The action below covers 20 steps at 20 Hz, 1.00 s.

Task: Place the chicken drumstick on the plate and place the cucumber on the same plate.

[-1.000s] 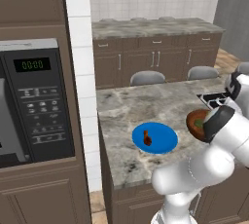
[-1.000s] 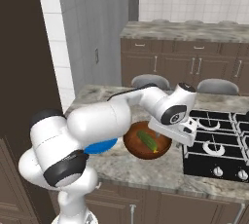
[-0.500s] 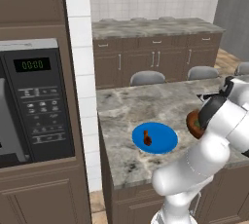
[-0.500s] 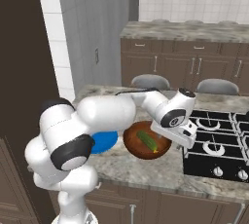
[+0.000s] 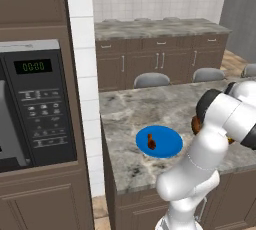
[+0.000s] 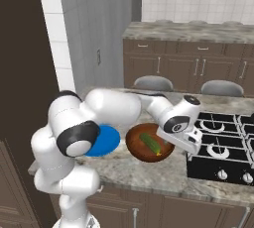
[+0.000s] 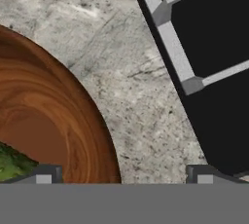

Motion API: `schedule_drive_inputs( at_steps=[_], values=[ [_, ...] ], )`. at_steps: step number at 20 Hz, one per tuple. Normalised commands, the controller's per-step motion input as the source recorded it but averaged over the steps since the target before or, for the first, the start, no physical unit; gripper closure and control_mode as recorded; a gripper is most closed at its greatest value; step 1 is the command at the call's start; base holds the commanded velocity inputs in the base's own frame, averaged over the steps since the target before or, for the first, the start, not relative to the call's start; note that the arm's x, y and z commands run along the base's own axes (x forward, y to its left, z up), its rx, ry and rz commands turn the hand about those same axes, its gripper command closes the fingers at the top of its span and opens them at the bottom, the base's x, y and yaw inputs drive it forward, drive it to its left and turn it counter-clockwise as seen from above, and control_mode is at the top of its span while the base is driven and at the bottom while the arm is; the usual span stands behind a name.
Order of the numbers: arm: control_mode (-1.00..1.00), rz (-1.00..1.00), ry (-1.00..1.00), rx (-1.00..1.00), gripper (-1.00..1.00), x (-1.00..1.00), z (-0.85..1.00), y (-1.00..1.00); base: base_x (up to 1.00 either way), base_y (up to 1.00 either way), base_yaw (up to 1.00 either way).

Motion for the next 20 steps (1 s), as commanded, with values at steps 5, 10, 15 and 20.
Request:
schedule_drive_inputs(
  at_steps=[5, 10, 15, 20],
  values=[
    [-1.0, 0.0, 0.0, 0.0, 1.0, 0.01, -0.14, -0.05, 0.0, 0.0, 0.0],
    [-1.0, 0.0, 0.0, 0.0, 1.0, -0.05, -0.07, -0.02, 0.0, 0.0, 0.0],
    [-1.0, 0.0, 0.0, 0.0, 1.0, -0.11, -0.01, 0.0, 0.0, 0.0, 0.0],
    [-1.0, -0.01, 0.0, 0.0, 1.0, -0.05, 0.17, 0.06, 0.0, 0.0, 0.0]
  ],
)
